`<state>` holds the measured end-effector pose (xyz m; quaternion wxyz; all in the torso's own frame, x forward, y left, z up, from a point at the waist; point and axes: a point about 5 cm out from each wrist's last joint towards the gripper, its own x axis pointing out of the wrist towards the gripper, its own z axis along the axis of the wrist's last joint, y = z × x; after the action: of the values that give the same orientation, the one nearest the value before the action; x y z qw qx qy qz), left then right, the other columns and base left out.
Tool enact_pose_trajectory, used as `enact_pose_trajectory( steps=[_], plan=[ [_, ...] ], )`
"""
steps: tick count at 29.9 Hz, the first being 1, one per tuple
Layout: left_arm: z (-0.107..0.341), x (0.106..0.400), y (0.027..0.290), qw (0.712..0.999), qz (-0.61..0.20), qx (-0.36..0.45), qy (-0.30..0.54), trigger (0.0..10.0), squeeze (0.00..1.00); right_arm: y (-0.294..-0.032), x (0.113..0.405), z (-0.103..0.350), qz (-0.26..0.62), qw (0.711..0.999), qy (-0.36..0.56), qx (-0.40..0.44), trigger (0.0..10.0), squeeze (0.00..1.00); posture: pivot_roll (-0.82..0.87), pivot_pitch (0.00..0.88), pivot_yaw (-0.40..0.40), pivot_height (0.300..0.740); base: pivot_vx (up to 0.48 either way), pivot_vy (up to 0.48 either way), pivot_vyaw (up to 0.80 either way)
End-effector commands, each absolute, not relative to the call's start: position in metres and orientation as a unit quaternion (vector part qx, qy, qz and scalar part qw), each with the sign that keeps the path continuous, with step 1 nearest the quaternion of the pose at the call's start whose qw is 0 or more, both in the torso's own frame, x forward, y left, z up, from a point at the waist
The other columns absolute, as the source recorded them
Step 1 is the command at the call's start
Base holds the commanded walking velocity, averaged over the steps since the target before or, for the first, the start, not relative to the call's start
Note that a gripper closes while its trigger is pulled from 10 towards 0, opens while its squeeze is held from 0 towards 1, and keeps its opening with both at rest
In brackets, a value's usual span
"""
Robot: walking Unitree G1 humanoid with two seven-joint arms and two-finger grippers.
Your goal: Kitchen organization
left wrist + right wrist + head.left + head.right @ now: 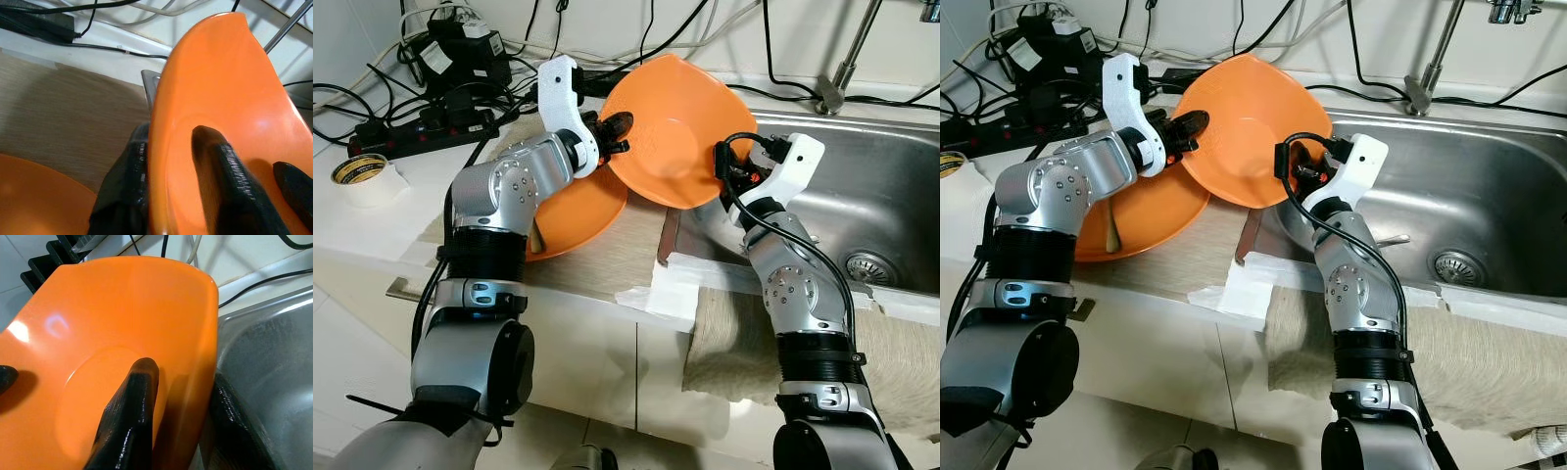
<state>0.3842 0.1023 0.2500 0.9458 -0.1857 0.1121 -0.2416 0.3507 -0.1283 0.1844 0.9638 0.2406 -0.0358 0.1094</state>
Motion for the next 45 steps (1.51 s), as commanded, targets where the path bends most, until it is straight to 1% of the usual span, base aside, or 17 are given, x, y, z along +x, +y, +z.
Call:
enact_pose_trajectory(
  steps=[1, 22, 23, 24, 26, 27, 30, 33, 36, 37, 38, 40, 41, 44, 45],
  plan=[
    [0.265, 0.384, 0.1, 0.946, -0.255, -0.181, 0.081, 10.0, 0.78, -0.124, 0.35, 0.173, 0.109, 0.97, -0.004, 0.218, 0.0, 0.0, -0.01, 0.0, 0.078, 0.74, 0.0, 0.0, 0.0],
    [0.265, 0.384, 0.1, 0.946, -0.255, -0.181, 0.081, 10.0, 0.78, -0.124, 0.35, 0.173, 0.109, 0.97, -0.004, 0.218, 0.0, 0.0, -0.01, 0.0, 0.078, 0.74, 0.0, 0.0, 0.0],
    [0.265, 0.385, 0.101, 0.948, -0.254, -0.177, 0.08, 10.0, 0.85, -0.124, 0.35, 0.173, 0.108, 0.97, -0.004, 0.217, 0.0, 0.0, -0.01, 0.0, 0.077, 0.74, 0.0, 0.0, 0.0],
    [0.255, 0.392, 0.117, 0.964, -0.221, -0.126, 0.071, 10.0, 0.0, -0.125, 0.349, 0.172, 0.107, 0.971, -0.003, 0.212, 0.0, 0.0, -0.02, 0.0, 0.074, 0.74, 0.0, 0.0, 0.0],
    [0.245, 0.399, 0.139, 0.98, -0.183, -0.049, 0.057, 10.0, 0.0, -0.127, 0.348, 0.172, 0.106, 0.973, -0.003, 0.205, 0.0, 0.0, -0.02, 0.0, 0.074, 0.74, 0.0, 0.0, 0.0],
    [0.242, 0.4, 0.144, 0.983, -0.174, -0.033, 0.054, 10.0, 0.0, -0.127, 0.348, 0.172, 0.106, 0.973, -0.003, 0.203, 0.0, 0.0, -0.02, 0.0, 0.074, 0.74, 0.0, 0.0, 0.0],
    [0.245, 0.401, 0.146, 0.986, -0.164, -0.016, 0.035, 10.0, 0.0, -0.128, 0.348, 0.172, 0.105, 0.973, -0.003, 0.203, 0.0, 0.0, -0.02, 0.0, 0.074, 0.74, 0.0, 0.0, 0.0],
    [0.25, 0.4, 0.154, 0.99, -0.138, 0.019, -0.005, 10.0, 0.0, -0.128, 0.348, 0.172, 0.106, 0.973, -0.004, 0.203, 0.0, 0.0, -0.02, 0.0, 0.073, 0.74, 0.0, 0.0, 0.0],
    [0.252, 0.399, 0.156, 0.991, -0.129, 0.033, -0.016, 10.0, 0.0, -0.128, 0.348, 0.172, 0.106, 0.974, -0.004, 0.203, 0.0, 0.0, -0.02, 0.0, 0.071, 0.74, 0.0, 0.0, 0.0],
    [0.252, 0.399, 0.156, 0.991, -0.129, 0.033, -0.016, 10.0, 0.0, -0.128, 0.348, 0.172, 0.106, 0.974, -0.004, 0.203, 0.0, 0.0, -0.02, 0.0, 0.071, 0.74, 0.0, 0.0, 0.0],
    [0.253, 0.401, 0.159, 0.99, -0.122, 0.055, -0.036, 10.0, 0.0, -0.128, 0.348, 0.172, 0.105, 0.974, -0.004, 0.202, 0.0, 0.0, -0.02, 0.0, 0.071, 0.74, 0.0, 0.0, 0.0],
    [0.254, 0.401, 0.159, 0.99, -0.121, 0.055, -0.042, 10.0, 0.0, -0.129, 0.348, 0.173, 0.105, 0.974, -0.004, 0.201, 0.0, 0.0, -0.02, 0.0, 0.071, 0.74, 0.0, 0.0, 0.0],
    [0.256, 0.401, 0.16, 0.988, -0.117, 0.074, -0.064, 10.0, 0.0, -0.129, 0.348, 0.173, 0.104, 0.974, -0.005, 0.201, 0.0, 0.0, -0.02, 0.0, 0.071, 0.74, 0.0, 0.0, 0.0],
    [0.258, 0.399, 0.159, 0.987, -0.113, 0.082, -0.079, 10.0, 0.0, -0.13, 0.348, 0.174, 0.103, 0.974, -0.007, 0.2, 0.0, 0.0, -0.02, 0.0, 0.07, 0.74, 0.0, 0.0, 0.0],
    [0.259, 0.397, 0.16, 0.984, -0.104, 0.105, -0.098, 10.0, 0.0, -0.132, 0.348, 0.176, 0.101, 0.975, -0.017, 0.195, 0.0, 0.0, -0.02, 0.0, 0.07, 0.74, 0.0, 0.0, 0.0]
  ],
)
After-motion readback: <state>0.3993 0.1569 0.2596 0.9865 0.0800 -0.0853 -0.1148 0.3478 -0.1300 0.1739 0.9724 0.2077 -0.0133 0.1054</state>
